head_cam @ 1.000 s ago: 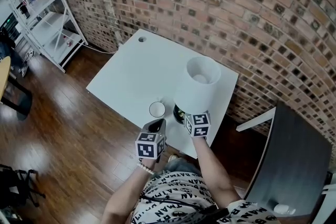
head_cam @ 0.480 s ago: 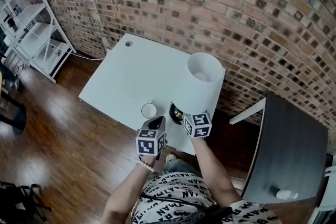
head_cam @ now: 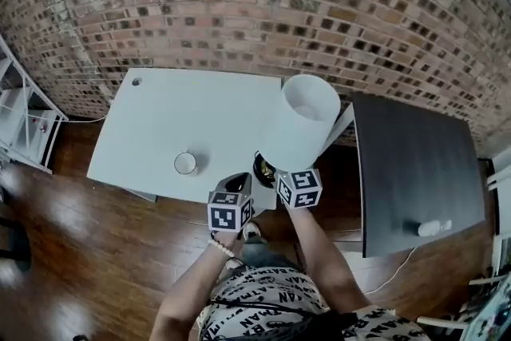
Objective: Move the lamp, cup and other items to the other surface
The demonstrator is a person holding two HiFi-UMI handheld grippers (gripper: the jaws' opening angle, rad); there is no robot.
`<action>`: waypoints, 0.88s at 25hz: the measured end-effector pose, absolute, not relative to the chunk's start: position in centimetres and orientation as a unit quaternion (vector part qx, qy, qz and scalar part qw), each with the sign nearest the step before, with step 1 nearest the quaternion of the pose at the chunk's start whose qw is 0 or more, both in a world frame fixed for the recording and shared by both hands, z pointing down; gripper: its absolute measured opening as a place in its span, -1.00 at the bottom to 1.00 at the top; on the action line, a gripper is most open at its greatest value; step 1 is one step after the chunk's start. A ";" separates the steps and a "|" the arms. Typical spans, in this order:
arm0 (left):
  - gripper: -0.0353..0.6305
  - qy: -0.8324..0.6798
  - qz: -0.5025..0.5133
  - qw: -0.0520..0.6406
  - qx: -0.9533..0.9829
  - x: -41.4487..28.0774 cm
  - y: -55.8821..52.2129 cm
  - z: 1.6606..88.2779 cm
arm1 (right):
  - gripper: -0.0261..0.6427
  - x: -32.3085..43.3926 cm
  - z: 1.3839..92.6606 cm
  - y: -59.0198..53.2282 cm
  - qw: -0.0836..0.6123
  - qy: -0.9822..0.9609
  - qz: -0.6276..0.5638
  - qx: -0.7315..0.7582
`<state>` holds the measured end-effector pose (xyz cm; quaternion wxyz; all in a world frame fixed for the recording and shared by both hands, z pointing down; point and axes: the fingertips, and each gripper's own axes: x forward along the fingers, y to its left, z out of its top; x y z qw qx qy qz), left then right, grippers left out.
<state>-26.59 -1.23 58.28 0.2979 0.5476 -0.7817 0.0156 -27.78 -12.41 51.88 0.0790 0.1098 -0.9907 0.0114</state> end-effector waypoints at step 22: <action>-0.88 -0.563 0.098 0.264 0.777 7.3 -28.8 58.1 | -0.78 16.1 52.6 -38.8 0.088 -0.889 0.023 0.449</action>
